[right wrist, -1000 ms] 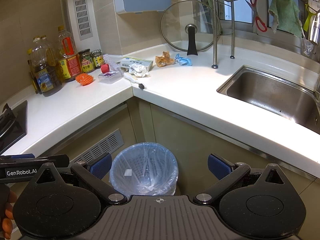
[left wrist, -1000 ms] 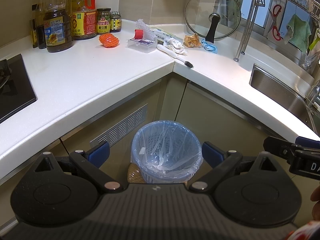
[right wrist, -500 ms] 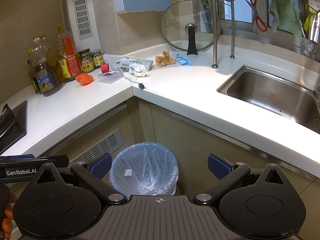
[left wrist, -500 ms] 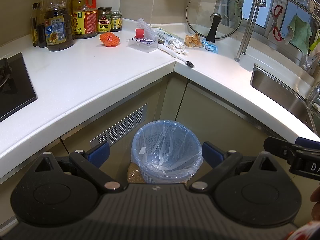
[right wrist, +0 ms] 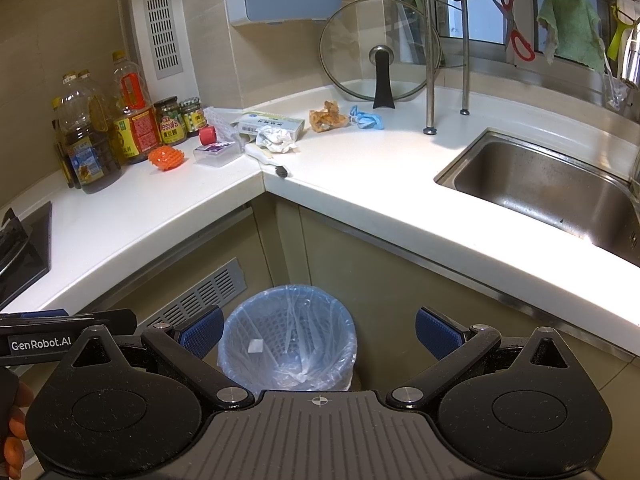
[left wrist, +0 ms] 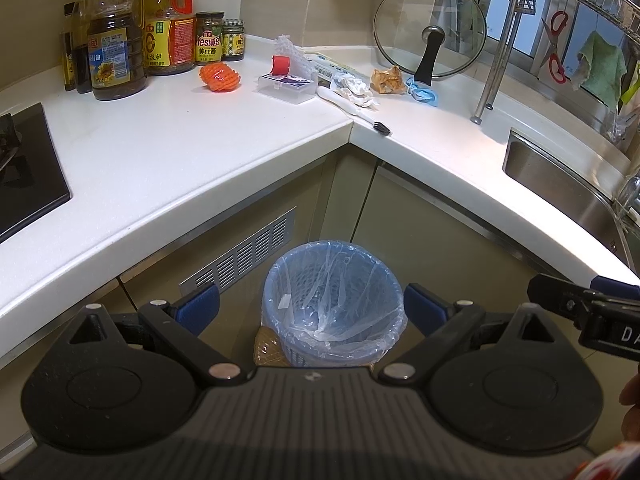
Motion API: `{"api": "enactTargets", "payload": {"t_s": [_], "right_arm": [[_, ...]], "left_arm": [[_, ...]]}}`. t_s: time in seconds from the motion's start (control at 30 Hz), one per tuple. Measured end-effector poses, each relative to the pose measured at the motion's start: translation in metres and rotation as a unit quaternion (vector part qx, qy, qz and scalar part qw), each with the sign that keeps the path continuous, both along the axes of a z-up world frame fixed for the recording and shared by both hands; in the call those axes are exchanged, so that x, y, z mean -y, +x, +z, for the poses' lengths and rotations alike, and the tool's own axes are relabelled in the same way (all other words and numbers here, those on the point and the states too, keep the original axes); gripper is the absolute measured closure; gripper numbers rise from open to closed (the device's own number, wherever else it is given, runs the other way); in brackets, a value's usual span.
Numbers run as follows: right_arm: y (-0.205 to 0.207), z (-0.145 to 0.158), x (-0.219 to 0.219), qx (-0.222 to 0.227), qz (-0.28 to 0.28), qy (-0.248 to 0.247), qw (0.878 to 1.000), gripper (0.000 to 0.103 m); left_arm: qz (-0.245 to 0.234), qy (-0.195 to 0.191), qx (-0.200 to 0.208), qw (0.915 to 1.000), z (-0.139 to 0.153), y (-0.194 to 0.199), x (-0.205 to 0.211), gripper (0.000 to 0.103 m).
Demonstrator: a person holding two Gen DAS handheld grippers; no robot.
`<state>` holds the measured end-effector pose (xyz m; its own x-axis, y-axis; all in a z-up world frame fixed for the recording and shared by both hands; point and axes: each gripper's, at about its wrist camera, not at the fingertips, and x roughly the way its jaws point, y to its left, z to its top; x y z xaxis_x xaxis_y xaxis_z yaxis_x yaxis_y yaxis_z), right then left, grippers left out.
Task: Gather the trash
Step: 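Grasp the red cap with the left tool while the right tool grasps the crumpled white tissue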
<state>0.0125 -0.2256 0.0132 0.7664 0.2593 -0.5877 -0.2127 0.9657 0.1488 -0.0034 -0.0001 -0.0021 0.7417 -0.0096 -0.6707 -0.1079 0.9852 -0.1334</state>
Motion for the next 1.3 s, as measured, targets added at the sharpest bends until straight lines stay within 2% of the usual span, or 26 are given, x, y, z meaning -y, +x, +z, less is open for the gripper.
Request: {"api": "enactTargets", "payload": {"t_s": [0.37, 0.6, 0.8, 0.97, 1.03, 1.2, 1.3], "right_arm": [[0.029, 0.019, -0.013, 0.037, -0.027, 0.034, 0.998, 0.001], [0.076, 0.033, -0.023, 0.061, -0.04, 0.039, 0.997, 0.001], [0.16, 0.034, -0.029, 0.081, 0.007, 0.035, 0.996, 0.001], [0.254, 0.028, -0.032, 0.067, 0.067, 0.042, 0.995, 0.002], [0.29, 0.027, -0.034, 0.059, 0.098, 0.044, 0.993, 0.015], [0.365, 0.012, -0.045, 0.037, 0.156, 0.045, 0.986, 0.022], [0.4, 0.001, -0.058, 0.022, 0.184, 0.046, 0.982, 0.027]], "left_arm": [[-0.007, -0.019, 0.026, 0.9995, 0.019, 0.041, -0.043, 0.005], [-0.012, -0.026, 0.035, 0.999, 0.024, 0.093, -0.068, 0.005], [0.011, -0.021, 0.047, 0.9986, 0.024, 0.156, -0.074, 0.007], [0.059, -0.03, 0.053, 0.9964, 0.028, 0.212, -0.075, 0.009], [0.072, -0.025, 0.046, 0.996, 0.029, 0.234, -0.072, 0.011], [0.113, -0.008, 0.045, 0.9925, 0.031, 0.276, -0.068, 0.013], [0.122, 0.004, 0.041, 0.9917, 0.029, 0.297, -0.067, 0.015]]}}
